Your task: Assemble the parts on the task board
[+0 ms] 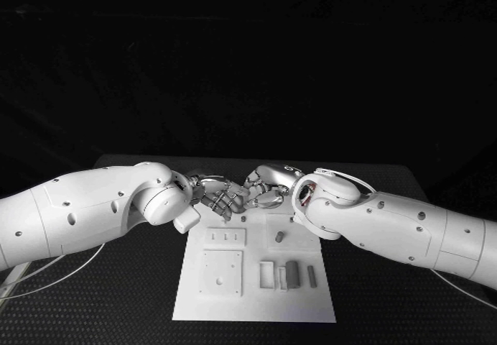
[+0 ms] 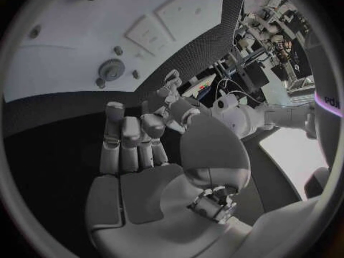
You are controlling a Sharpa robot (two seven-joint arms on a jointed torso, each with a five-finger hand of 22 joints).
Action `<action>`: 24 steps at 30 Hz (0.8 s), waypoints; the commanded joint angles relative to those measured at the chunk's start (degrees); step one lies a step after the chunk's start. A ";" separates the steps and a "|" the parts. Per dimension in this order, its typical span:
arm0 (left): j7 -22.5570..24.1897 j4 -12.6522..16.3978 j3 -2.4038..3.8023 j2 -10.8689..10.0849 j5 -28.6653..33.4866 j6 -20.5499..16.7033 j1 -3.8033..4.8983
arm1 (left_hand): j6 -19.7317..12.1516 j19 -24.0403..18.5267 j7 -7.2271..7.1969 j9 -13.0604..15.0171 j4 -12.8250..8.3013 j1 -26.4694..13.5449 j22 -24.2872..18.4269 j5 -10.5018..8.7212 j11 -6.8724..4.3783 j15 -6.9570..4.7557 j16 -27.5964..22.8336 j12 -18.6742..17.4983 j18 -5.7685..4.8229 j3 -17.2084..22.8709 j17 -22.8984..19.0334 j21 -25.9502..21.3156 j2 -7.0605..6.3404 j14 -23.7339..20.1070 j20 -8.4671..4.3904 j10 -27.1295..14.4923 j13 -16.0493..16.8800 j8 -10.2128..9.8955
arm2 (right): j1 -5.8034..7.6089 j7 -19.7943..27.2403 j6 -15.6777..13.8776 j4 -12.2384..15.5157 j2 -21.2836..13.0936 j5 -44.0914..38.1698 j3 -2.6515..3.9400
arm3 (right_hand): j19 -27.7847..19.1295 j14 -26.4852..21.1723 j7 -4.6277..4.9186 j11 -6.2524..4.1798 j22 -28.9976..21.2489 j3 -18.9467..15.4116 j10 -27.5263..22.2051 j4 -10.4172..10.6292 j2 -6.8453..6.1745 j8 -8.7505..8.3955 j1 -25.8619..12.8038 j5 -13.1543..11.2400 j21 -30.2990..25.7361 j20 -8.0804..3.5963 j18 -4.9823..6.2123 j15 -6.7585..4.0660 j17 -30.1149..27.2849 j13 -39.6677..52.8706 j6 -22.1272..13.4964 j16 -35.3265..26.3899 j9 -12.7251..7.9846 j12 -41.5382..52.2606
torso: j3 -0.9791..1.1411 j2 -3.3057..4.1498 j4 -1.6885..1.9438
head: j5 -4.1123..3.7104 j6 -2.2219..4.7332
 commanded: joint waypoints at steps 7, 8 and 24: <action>0.67 0.20 0.04 0.34 0.78 0.89 0.11 | 0.52 0.45 0.04 -0.04 -0.45 -0.10 0.10 -0.17 0.07 0.03 -0.23 -0.28 1.15 -0.04 0.23 -0.20 0.76 0.62 -0.07 0.60 0.17 0.17 | -0.03 0.02 1.08 0.00 0.44 -0.37 -0.17 | 0.25 0.07 -0.19 -0.29 0.75 -0.05 0.00 0.22 0.05 0.14 -0.41 -0.01 0.23 -0.10 0.82 -0.48 -0.08 -0.10 1.81 -0.07 0.29 -0.16 | 0.08 0.03 -0.02 | -0.03 -0.03; 0.60 0.20 0.04 0.37 0.74 0.94 0.11 | 0.53 0.45 0.04 -0.04 -0.46 -0.11 0.10 -0.17 0.07 0.03 -0.23 -0.29 1.15 -0.04 0.24 -0.20 0.77 0.63 -0.08 0.61 0.18 0.17 | -0.03 0.03 1.06 0.00 0.48 -0.37 -0.17 | 0.25 0.07 -0.20 -0.29 0.75 -0.05 0.00 0.22 0.05 0.14 -0.42 -0.01 0.23 -0.10 0.82 -0.48 -0.09 -0.10 1.82 -0.08 0.29 -0.16 | 0.09 0.02 -0.02 | -0.05 -0.06; -0.16 0.20 0.04 0.68 -0.24 1.40 0.11 | 0.69 0.60 -0.04 -0.06 -0.70 0.06 0.20 -0.17 -0.01 -0.06 -0.30 -0.33 1.15 -0.01 0.48 -0.18 1.06 0.79 -0.17 0.79 0.34 0.17 | -0.03 0.22 1.42 0.03 1.03 -0.10 -0.18 | 0.27 0.10 -0.22 -0.32 0.73 0.02 0.01 0.23 0.11 0.15 -0.50 -0.01 0.20 -0.11 0.82 -0.49 -0.12 -0.10 1.89 -0.10 0.34 -0.18 | 0.10 0.05 -0.08 | 0.03 -0.10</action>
